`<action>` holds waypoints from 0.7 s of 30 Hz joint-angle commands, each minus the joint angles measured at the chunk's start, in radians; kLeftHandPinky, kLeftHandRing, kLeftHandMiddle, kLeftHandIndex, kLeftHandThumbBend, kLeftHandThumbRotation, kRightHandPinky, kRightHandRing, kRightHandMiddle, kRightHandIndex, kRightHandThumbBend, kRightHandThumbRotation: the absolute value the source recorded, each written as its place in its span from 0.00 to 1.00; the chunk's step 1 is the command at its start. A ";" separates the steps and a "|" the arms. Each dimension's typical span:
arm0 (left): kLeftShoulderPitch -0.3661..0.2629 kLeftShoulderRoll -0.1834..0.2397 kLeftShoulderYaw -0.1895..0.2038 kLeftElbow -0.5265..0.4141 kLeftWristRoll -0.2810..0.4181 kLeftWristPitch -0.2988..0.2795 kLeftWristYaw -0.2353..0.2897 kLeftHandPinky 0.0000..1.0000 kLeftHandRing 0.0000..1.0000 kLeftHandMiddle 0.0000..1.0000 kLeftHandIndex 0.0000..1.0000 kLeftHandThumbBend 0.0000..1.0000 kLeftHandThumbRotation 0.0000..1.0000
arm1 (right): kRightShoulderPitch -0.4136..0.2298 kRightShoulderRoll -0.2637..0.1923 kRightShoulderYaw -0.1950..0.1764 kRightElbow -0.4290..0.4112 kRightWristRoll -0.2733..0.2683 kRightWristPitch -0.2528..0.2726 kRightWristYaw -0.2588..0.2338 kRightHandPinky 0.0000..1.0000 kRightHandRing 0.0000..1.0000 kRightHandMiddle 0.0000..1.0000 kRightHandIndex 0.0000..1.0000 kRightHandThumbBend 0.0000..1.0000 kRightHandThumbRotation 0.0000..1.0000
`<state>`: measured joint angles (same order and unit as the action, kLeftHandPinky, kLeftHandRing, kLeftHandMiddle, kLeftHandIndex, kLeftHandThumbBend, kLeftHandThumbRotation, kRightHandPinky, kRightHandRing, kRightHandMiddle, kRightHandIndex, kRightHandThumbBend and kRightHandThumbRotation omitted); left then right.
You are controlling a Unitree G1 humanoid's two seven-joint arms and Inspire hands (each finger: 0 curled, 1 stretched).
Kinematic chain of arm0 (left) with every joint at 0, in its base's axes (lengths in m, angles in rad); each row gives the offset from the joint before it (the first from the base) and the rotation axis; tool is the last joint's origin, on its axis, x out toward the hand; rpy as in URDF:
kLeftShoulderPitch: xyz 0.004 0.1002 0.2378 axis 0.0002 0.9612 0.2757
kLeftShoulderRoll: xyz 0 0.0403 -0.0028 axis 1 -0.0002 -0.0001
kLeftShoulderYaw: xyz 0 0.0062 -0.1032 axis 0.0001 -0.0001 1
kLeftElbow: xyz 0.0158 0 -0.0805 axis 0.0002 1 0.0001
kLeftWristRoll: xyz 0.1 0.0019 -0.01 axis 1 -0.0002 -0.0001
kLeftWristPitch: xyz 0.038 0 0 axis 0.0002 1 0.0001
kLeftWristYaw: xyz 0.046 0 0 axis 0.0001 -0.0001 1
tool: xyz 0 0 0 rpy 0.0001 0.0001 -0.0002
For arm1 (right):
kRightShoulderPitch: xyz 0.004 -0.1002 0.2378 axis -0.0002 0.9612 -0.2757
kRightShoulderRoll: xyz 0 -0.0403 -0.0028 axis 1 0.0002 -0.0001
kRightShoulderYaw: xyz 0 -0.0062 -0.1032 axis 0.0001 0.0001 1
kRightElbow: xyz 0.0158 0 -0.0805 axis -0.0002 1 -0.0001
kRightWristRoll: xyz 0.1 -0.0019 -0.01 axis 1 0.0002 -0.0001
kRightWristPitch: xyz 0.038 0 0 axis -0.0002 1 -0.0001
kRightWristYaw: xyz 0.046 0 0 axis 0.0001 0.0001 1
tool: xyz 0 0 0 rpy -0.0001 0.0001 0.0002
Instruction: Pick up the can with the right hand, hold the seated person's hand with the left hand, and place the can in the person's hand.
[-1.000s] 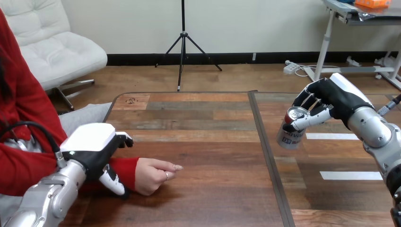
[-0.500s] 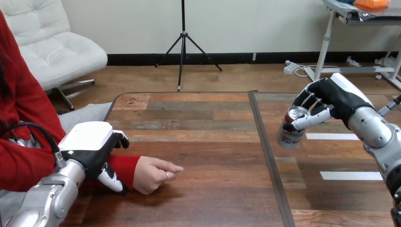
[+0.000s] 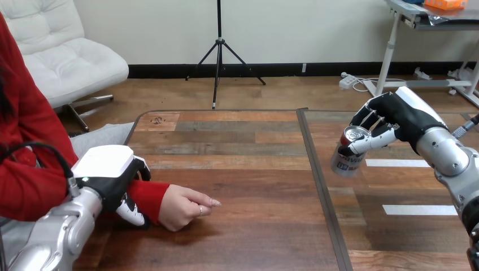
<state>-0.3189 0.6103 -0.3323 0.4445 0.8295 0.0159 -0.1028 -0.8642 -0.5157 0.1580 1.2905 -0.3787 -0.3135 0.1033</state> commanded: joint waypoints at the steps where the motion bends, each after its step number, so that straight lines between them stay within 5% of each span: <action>1: -0.017 0.013 -0.041 0.031 0.031 0.027 -0.046 0.53 0.62 0.66 0.67 0.91 0.00 | -0.031 -0.019 -0.025 -0.070 0.030 -0.036 -0.009 0.38 0.42 0.44 0.45 0.81 0.00; 21: -0.035 0.013 -0.069 0.024 0.043 0.072 -0.154 0.50 0.59 0.63 0.63 0.92 0.03 | -0.032 -0.019 -0.018 -0.067 0.034 -0.043 -0.020 0.37 0.41 0.43 0.45 0.82 0.00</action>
<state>-0.3494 0.6136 -0.3773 0.4419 0.8649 0.0685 -0.2233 -0.8641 -0.5158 0.1556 1.2893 -0.3598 -0.3299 0.1032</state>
